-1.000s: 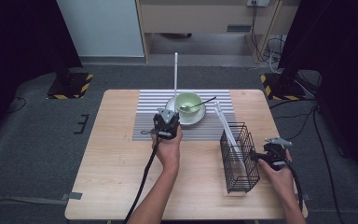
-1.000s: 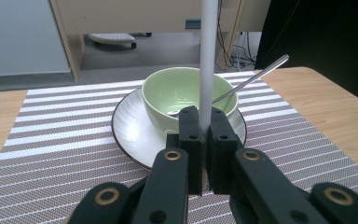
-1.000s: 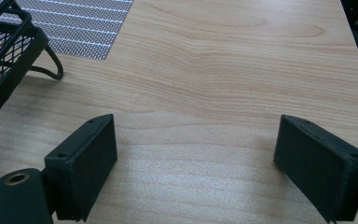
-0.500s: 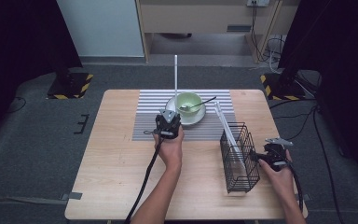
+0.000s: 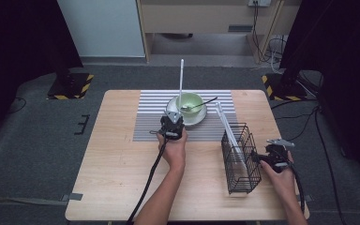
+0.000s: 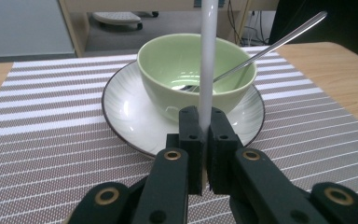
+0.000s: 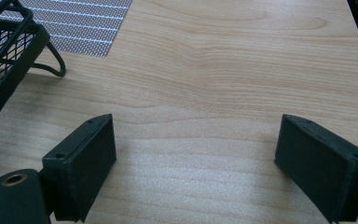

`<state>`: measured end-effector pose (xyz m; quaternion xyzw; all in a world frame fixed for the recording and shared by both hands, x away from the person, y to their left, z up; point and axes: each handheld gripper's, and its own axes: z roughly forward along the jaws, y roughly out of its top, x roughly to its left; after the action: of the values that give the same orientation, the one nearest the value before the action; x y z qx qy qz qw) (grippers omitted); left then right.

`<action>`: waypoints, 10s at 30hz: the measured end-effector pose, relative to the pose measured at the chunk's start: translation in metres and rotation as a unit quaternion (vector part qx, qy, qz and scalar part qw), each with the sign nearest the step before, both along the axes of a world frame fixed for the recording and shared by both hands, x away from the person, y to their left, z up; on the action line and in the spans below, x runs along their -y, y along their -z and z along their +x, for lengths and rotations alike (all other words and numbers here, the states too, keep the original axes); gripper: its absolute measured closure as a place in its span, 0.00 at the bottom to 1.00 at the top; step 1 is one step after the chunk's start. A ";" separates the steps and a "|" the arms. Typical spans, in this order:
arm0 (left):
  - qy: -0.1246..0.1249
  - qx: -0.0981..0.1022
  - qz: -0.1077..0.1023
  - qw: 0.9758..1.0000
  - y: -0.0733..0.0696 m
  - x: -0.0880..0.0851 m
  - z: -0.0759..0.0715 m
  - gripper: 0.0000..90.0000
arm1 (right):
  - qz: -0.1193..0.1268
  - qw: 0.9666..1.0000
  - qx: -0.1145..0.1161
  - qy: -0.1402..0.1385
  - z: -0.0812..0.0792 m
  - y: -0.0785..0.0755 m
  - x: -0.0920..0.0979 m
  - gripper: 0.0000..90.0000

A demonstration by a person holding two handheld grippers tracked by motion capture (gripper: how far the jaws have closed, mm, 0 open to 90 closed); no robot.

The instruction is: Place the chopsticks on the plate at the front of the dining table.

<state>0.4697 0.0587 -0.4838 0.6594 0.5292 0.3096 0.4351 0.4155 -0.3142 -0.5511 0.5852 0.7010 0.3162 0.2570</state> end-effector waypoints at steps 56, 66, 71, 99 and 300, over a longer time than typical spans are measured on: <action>-0.042 -0.058 -0.020 0.997 0.026 -0.024 0.011 0.96 | 0.000 1.000 0.000 -0.003 -0.002 0.000 -0.001 0.13; -0.052 -0.056 -0.014 0.997 0.026 -0.022 0.009 0.96 | 0.001 1.000 -0.001 -0.002 -0.002 0.000 -0.001 0.13; -0.055 -0.058 -0.013 0.997 0.028 -0.022 0.009 0.96 | 0.000 1.000 -0.001 -0.002 -0.002 0.000 -0.001 0.13; -0.062 -0.110 -0.009 0.992 0.041 -0.030 0.013 0.96 | 0.000 1.000 -0.001 -0.003 -0.001 0.000 -0.001 0.13; 0.183 -0.078 -0.034 0.979 -0.017 -0.065 -0.065 0.09 | 0.028 0.968 0.082 -0.235 0.021 -0.204 -0.112 0.62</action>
<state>0.4052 0.1239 -0.4666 0.7517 0.4424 0.1541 0.4642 0.4368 -0.2024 -0.3468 0.3828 0.7867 0.4339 0.2152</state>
